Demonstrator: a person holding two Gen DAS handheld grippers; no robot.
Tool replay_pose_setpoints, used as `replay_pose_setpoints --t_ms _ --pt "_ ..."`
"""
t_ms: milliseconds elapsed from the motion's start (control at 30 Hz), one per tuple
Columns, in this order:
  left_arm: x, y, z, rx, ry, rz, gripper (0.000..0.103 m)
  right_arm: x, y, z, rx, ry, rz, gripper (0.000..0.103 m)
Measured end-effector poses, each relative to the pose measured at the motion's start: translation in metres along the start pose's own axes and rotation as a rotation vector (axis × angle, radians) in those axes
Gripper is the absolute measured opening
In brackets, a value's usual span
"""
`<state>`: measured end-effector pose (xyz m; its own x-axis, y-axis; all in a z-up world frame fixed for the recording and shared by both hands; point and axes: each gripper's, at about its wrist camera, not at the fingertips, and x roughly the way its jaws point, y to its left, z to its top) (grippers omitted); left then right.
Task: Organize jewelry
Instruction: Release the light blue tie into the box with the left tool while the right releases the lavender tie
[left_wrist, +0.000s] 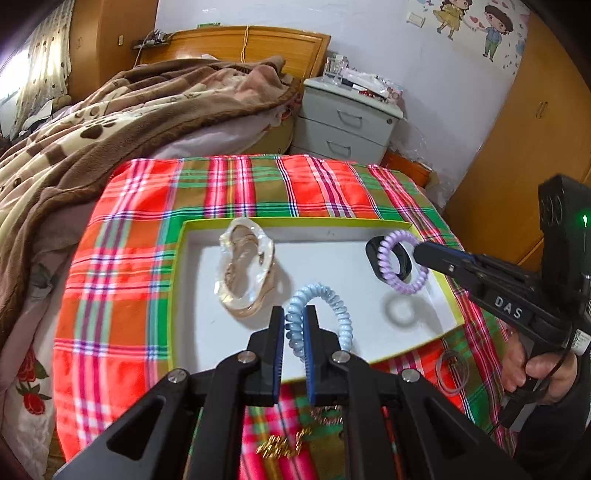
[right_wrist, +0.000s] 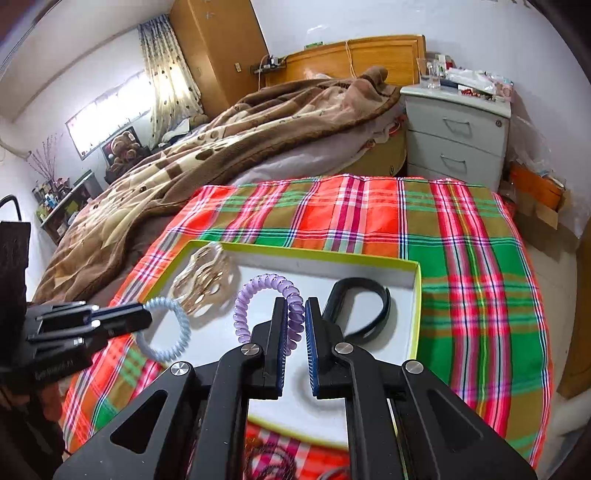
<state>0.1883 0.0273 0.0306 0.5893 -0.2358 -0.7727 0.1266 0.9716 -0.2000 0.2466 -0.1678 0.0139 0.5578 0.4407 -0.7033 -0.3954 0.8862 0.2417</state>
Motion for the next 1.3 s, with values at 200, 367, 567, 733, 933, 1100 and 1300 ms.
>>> replay_pose_setpoints --t_ms 200,367,567,733,933,1100,1300 --pt "0.027 -0.008 0.009 0.004 0.035 -0.012 0.010 0.031 -0.007 0.014 -0.010 0.057 0.001 0.010" --pt "0.044 -0.010 0.013 0.013 0.062 -0.005 0.010 0.050 -0.007 0.020 -0.036 0.092 0.001 0.010" --pt "0.060 -0.008 0.014 0.016 0.098 0.018 0.010 0.068 -0.008 0.022 -0.059 0.129 -0.008 0.010" --pt "0.069 -0.003 0.011 0.001 0.122 0.026 0.010 0.078 -0.008 0.021 -0.078 0.158 -0.018 0.010" --pt "0.071 -0.002 0.010 -0.002 0.128 0.020 0.011 0.085 -0.007 0.021 -0.088 0.171 -0.022 0.010" --pt "0.066 -0.004 0.011 0.005 0.111 0.013 0.012 0.086 -0.007 0.023 -0.096 0.173 -0.038 0.010" --pt "0.059 -0.004 0.012 0.001 0.098 0.012 0.023 0.081 -0.007 0.023 -0.086 0.158 -0.046 0.012"
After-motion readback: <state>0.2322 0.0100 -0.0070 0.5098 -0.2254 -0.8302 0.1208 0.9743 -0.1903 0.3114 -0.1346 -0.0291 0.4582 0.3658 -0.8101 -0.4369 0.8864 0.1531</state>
